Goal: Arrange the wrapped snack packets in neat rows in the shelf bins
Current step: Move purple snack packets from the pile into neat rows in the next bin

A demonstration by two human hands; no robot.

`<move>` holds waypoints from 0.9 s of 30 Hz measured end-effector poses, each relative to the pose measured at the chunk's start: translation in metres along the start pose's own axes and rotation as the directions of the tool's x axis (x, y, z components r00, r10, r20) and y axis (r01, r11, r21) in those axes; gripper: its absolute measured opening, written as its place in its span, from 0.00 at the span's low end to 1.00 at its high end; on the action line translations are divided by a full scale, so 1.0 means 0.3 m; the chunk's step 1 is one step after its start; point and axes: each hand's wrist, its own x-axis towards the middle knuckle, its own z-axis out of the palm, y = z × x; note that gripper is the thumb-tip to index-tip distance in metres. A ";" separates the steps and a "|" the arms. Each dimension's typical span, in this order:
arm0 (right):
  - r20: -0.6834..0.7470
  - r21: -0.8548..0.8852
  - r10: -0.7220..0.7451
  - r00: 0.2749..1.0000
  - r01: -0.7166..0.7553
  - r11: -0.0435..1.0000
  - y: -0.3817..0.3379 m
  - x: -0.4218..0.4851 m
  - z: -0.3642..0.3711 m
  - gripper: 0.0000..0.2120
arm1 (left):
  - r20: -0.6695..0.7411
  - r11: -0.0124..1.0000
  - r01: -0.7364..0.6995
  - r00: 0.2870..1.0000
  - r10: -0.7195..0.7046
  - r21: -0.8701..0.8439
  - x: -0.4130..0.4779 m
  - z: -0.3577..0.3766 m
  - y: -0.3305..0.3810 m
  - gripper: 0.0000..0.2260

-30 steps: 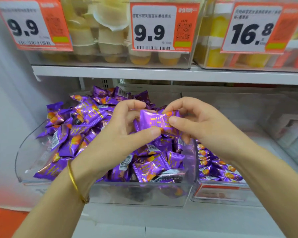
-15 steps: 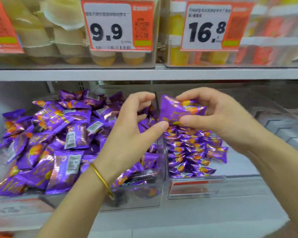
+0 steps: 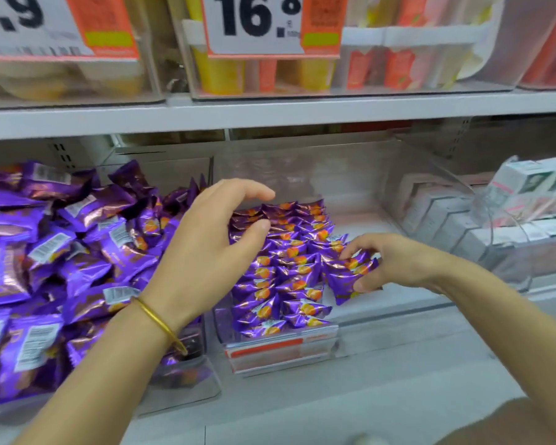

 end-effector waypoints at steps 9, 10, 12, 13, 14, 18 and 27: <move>-0.027 -0.160 0.017 0.999 -0.022 0.987 0.030 0.042 0.026 0.20 | 0.014 0.999 0.042 0.999 -0.042 0.029 0.000 -0.002 0.000 0.13; -0.012 -0.124 0.028 1.000 -0.030 0.992 0.027 0.041 0.027 0.20 | 0.014 0.998 0.047 0.999 -0.047 0.031 0.000 -0.002 0.000 0.13; 0.011 -0.089 0.027 1.000 -0.026 0.996 0.019 0.035 0.028 0.20 | 0.017 0.998 0.055 0.998 -0.055 0.031 -0.002 -0.003 0.000 0.13; 0.011 -0.109 0.012 1.000 -0.011 0.994 0.017 0.034 0.029 0.20 | 0.018 0.998 0.059 0.998 -0.060 0.030 -0.003 -0.003 0.001 0.13; 0.003 -0.166 -0.010 1.000 0.010 0.986 0.016 0.033 0.030 0.21 | 0.020 0.998 0.063 0.998 -0.064 0.029 -0.004 -0.004 0.001 0.13; -0.047 -0.371 -0.070 0.996 0.048 0.927 0.016 0.047 0.040 0.24 | 0.027 0.996 0.080 0.996 -0.081 0.033 -0.007 -0.005 0.006 0.12; -0.127 -0.294 -0.044 0.991 0.004 0.956 -0.021 0.070 0.098 0.30 | 0.029 0.997 0.065 0.997 -0.066 0.043 -0.005 -0.003 0.001 0.11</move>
